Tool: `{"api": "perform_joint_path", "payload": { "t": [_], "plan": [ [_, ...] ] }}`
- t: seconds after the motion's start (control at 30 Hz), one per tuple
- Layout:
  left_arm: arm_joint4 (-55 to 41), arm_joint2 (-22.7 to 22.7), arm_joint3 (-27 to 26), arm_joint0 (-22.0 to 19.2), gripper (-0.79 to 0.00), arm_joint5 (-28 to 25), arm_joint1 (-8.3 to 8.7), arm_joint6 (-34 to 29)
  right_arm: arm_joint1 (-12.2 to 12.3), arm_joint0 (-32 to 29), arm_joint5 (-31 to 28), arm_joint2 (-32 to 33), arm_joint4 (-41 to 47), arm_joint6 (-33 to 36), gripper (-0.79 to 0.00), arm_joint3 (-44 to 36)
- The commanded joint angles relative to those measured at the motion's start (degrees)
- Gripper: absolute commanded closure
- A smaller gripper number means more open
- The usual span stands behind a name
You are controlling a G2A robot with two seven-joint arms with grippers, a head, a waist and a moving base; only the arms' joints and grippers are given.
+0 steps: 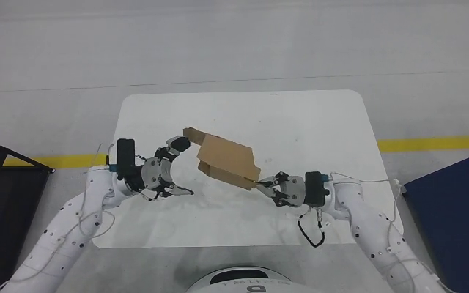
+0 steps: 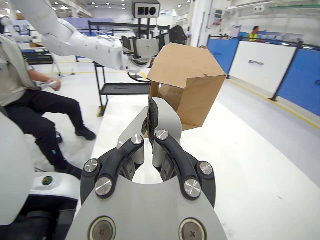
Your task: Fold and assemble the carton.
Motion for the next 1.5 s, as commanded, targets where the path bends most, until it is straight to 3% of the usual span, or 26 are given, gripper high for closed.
{"api": "perform_joint_path", "payload": {
  "t": [0.0, 0.3, 0.5, 0.7, 0.77, 0.83, 1.07, 1.47],
  "plan": [
    [-1.5, 0.32, 0.9, -0.91, -0.785, 0.01, 0.17, -1.83, -0.03, 0.19, 0.32, -0.03, 1.69, -0.03, 0.0, 0.17],
    [-3.32, 0.11, 0.99, -1.51, -0.785, 0.7, 0.04, -2.43, -0.08, 0.03, 0.72, -0.14, 2.37, 0.32, 0.0, 0.55],
    [-1.65, -0.01, -0.72, -1.58, -0.785, 0.01, 0.44, -12.92, -0.52, 3.84, 0.22, -3.06, 12.01, 7.06, 0.0, 6.17],
    [-5.64, 3.77, -2.19, -2.82, -0.785, 0.01, 1.24, -19.37, -0.34, 7.09, 0.22, -6.8, 14.42, 12.31, 0.0, 6.59],
    [-7.03, 5.18, -2.13, -3.85, -0.723, 0.01, 1.6, -21.2, -0.16, 7.76, 0.22, -7.58, 14.7, 13.2, 0.0, 6.55],
    [-7.23, 5.75, -1.58, -5.27, -0.711, 0.01, 1.94, -23.41, 0.03, 8.13, 0.22, -8.09, 14.78, 13.59, 0.0, 6.4],
    [-10.47, 7.84, 0.41, -7.32, -0.665, 0.01, 2.67, -25.8, 0.75, 8.11, 0.22, -8.36, 13.96, 13.32, 0.0, 5.38],
    [-12.63, 13.34, 2.13, -10.1, -0.662, 0.01, 3.78, -25.2, 1.4, 7.44, 0.22, -8.57, 12.06, 13.67, 0.0, 3.89]
  ]
}}
